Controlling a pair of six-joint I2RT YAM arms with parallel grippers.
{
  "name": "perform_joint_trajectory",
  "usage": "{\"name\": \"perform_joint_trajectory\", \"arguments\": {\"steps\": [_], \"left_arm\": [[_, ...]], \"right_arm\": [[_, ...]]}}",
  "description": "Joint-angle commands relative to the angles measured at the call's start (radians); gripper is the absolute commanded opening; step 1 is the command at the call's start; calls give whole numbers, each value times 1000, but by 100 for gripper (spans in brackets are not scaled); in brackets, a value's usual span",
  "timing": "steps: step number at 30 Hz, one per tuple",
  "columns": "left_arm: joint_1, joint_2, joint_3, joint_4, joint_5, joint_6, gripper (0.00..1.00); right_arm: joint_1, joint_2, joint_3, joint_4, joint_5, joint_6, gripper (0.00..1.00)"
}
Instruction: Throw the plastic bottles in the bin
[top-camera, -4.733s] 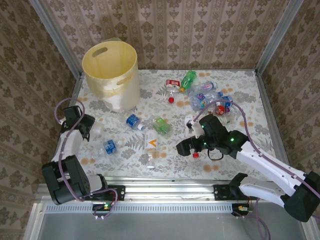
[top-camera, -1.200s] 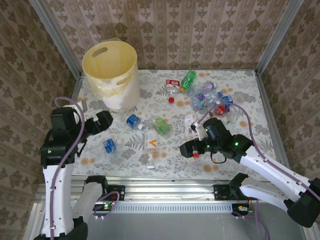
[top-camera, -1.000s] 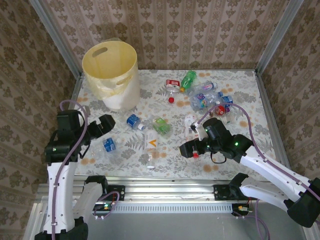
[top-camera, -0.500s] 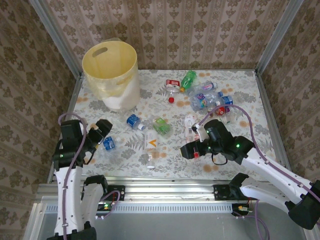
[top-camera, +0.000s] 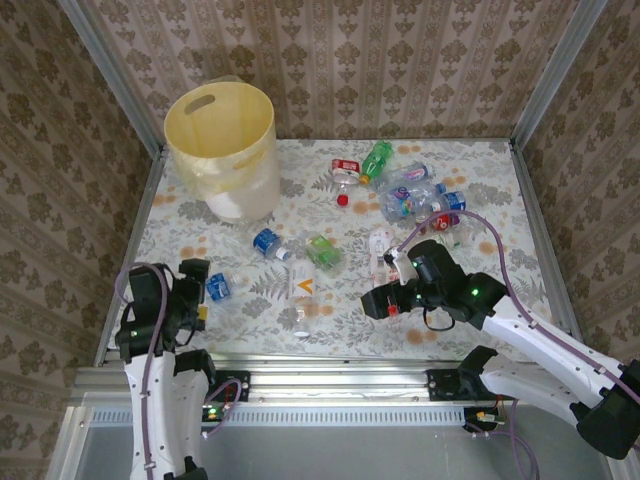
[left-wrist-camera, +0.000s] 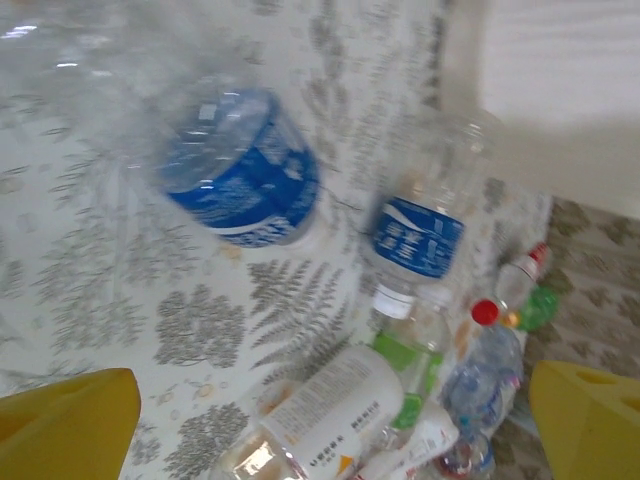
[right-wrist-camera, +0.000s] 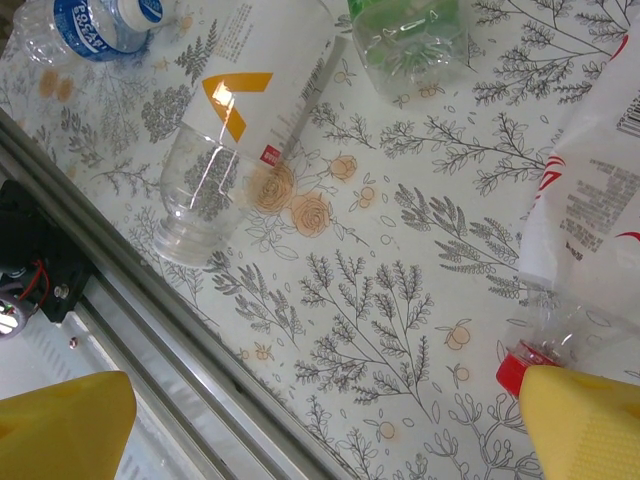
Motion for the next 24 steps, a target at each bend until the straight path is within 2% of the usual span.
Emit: {"name": "perform_joint_trajectory", "arguments": {"steps": [1,5,24], "left_arm": [[5,23,33,-139,-91,-109,100],[5,61,32,-150,-131,-149,100],[4,319,3,80,-175,-194,100]], "right_arm": [[-3,-1,-9,12,-7,18,100],[-3,2,-2,6,-7,15,100],[-3,23,-7,22,-16,22,100]]}}
